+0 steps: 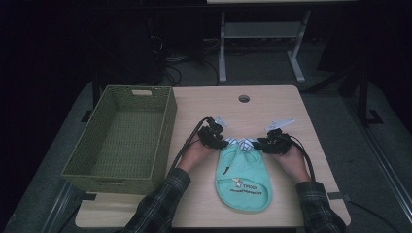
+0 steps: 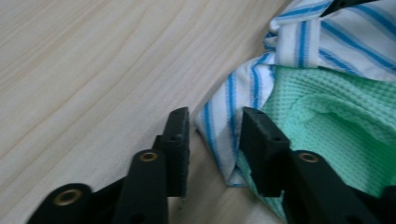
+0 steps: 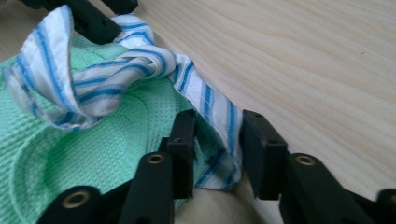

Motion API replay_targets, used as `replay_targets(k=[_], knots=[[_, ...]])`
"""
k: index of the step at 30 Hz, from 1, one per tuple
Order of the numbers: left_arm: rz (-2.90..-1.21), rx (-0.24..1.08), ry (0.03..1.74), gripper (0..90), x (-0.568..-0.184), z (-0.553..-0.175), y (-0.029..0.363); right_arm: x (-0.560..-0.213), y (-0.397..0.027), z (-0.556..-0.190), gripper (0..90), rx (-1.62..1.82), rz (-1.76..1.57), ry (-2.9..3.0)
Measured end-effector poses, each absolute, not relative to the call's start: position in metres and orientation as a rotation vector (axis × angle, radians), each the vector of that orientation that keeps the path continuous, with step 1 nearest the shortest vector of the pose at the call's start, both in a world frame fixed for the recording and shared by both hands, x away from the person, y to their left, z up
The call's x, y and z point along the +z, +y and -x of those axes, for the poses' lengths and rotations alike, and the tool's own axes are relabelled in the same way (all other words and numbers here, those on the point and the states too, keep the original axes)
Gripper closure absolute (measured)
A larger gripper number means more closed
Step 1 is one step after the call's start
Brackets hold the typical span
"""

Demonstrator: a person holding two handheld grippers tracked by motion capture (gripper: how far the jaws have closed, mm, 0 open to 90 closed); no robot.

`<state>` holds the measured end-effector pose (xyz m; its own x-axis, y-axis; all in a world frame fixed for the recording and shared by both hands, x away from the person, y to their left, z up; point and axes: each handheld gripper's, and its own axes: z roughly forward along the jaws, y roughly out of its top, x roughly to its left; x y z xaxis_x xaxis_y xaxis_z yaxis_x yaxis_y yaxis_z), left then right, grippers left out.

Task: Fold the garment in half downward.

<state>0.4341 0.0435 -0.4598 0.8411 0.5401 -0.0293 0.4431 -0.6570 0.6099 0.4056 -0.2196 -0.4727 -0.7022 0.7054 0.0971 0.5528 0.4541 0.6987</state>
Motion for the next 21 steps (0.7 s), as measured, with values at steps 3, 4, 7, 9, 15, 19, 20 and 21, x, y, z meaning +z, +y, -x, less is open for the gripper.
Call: replay_targets(k=[3, 4, 7, 9, 15, 19, 20, 21], knots=[[-2.390, 0.187, 0.704, 70.3, -0.4597, -0.4333, 0.0428, -0.4725, -0.2198, -0.4049, 73.6, 1.092, -1.102, 2.504], [-2.392, 0.182, 0.700, 72.2, -0.4597, -0.4334, 0.0428, -0.4723, -0.2197, -0.4046, 75.0, 1.092, -1.106, 2.506], [-2.393, 0.164, 0.696, 78.3, -0.4595, -0.4332, 0.0429, -0.4724, -0.2202, -0.4042, 79.6, 1.103, -1.113, 2.516], [-2.387, 0.140, 0.699, 81.0, -0.4597, -0.4335, 0.0435, -0.4726, -0.2215, -0.4045, 82.2, 1.108, -1.112, 2.525], [-2.385, 0.167, 0.696, 85.3, -0.4600, -0.4303, 0.0428, -0.4726, -0.2217, -0.4049, 84.3, 1.120, -1.140, 2.523], [-2.384, 0.184, 0.704, 85.7, -0.4592, -0.4285, 0.0429, -0.4719, -0.2219, -0.4056, 84.5, 1.120, -1.162, 2.530], [-2.385, 0.193, 0.698, 85.7, -0.4589, -0.4272, 0.0427, -0.4716, -0.2223, -0.4057, 84.5, 1.120, -1.162, 2.532], [-2.388, 0.202, 0.691, 85.7, -0.4584, -0.4261, 0.0425, -0.4715, -0.2226, -0.4061, 84.6, 1.123, -1.163, 2.532]])
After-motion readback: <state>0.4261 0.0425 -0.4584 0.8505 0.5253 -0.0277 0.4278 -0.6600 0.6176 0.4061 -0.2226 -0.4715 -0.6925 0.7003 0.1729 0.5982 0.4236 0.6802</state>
